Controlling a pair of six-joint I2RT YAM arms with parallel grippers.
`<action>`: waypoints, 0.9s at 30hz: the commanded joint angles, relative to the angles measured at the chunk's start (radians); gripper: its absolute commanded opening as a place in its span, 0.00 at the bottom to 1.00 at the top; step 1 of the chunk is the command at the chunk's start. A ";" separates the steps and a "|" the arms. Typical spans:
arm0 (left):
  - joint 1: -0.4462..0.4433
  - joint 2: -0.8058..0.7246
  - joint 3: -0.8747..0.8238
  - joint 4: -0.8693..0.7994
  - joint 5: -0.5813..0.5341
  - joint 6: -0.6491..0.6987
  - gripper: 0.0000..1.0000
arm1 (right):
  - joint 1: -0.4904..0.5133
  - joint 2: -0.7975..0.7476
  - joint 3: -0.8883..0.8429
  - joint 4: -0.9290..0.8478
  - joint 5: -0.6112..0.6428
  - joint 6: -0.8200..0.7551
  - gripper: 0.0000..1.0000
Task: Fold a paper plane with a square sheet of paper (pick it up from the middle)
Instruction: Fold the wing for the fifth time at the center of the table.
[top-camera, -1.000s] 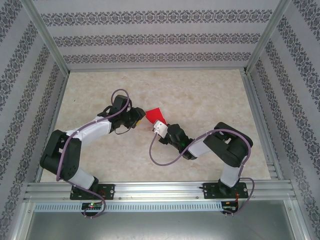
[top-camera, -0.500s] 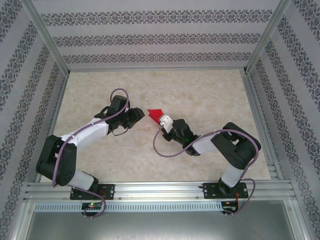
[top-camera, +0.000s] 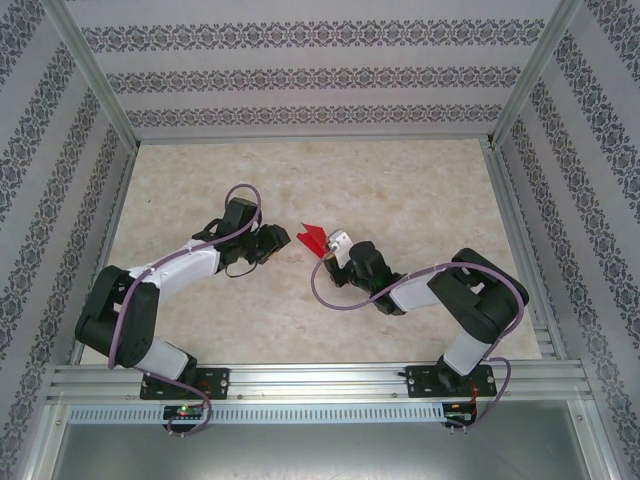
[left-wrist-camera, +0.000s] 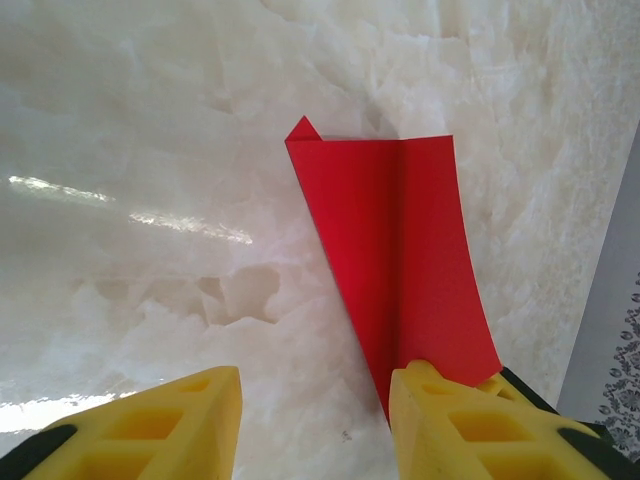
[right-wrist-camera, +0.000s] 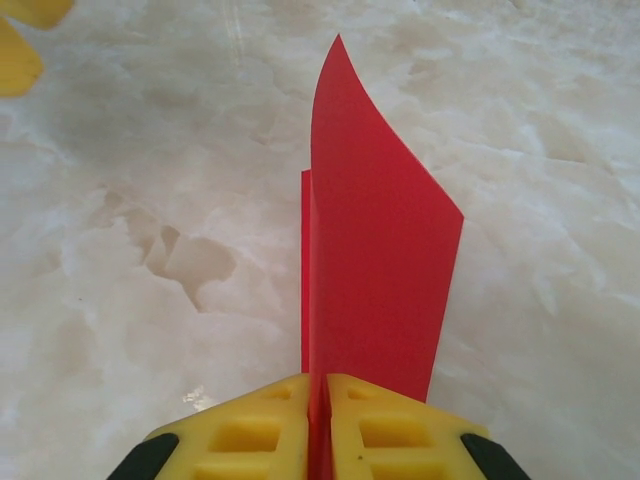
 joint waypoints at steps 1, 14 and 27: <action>-0.020 0.027 -0.006 0.064 0.025 0.028 0.42 | -0.001 0.018 0.010 0.075 -0.078 0.031 0.12; -0.064 0.141 0.005 0.145 0.054 0.017 0.28 | -0.018 0.066 0.076 -0.024 -0.213 0.101 0.13; -0.068 0.187 0.011 0.210 0.079 0.017 0.25 | -0.095 0.087 0.140 -0.133 -0.343 0.269 0.10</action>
